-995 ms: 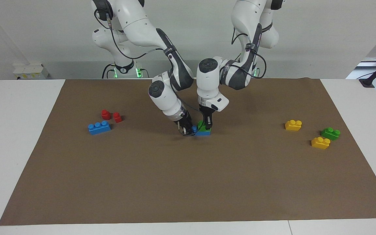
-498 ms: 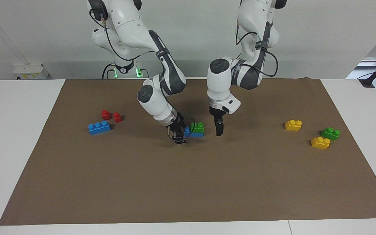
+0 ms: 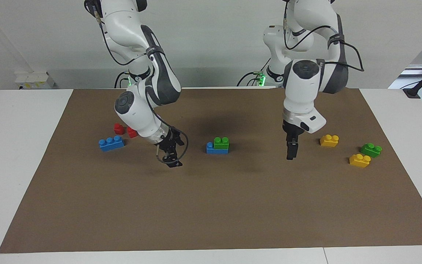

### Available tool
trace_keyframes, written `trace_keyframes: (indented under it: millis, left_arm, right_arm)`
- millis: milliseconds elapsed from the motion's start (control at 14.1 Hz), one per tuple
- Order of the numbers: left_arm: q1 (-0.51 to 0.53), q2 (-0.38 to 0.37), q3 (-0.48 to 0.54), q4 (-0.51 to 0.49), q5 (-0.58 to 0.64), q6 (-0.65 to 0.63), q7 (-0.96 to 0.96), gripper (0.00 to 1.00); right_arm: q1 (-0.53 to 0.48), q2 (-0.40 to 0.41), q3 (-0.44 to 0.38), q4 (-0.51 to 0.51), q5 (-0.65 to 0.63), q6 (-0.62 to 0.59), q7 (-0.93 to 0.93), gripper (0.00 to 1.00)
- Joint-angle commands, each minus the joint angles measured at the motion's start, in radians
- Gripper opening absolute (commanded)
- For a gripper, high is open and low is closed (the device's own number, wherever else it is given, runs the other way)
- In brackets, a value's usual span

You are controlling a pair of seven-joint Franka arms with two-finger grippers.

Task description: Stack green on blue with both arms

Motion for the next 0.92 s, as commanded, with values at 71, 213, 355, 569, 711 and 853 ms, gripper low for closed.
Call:
trace_keyframes:
  millis: [71,213,355,569,711,853]
  left_arm:
    - [0.102,-0.023,-0.012,0.027,0.003,-0.018,0.388,1.0]
    - [0.158,-0.021,-0.017,0.045,-0.004,-0.024,0.591,1.0]
    - [0.184,-0.021,-0.012,0.071,-0.037,-0.05,0.82,1.0]
    - [0.227,-0.009,-0.008,0.169,-0.091,-0.175,1.129,1.0]
    - [0.244,-0.011,-0.006,0.228,-0.129,-0.264,1.274,1.0]
    - [0.247,-0.017,-0.009,0.272,-0.131,-0.355,1.354,1.0]
  right_arm:
    - [-0.101,-0.128,0.011,-0.014,-0.103,-0.166,-0.348,1.0]
    - [-0.145,-0.195,0.011,-0.014,-0.164,-0.273,-0.56,1.0]
    - [-0.187,-0.272,0.011,-0.013,-0.262,-0.371,-0.796,1.0]
    - [-0.252,-0.358,0.011,-0.014,-0.319,-0.491,-1.18,1.0]
    - [-0.263,-0.387,0.011,-0.011,-0.383,-0.533,-1.326,1.0]
    - [-0.265,-0.39,0.009,0.004,-0.434,-0.556,-1.449,1.0]
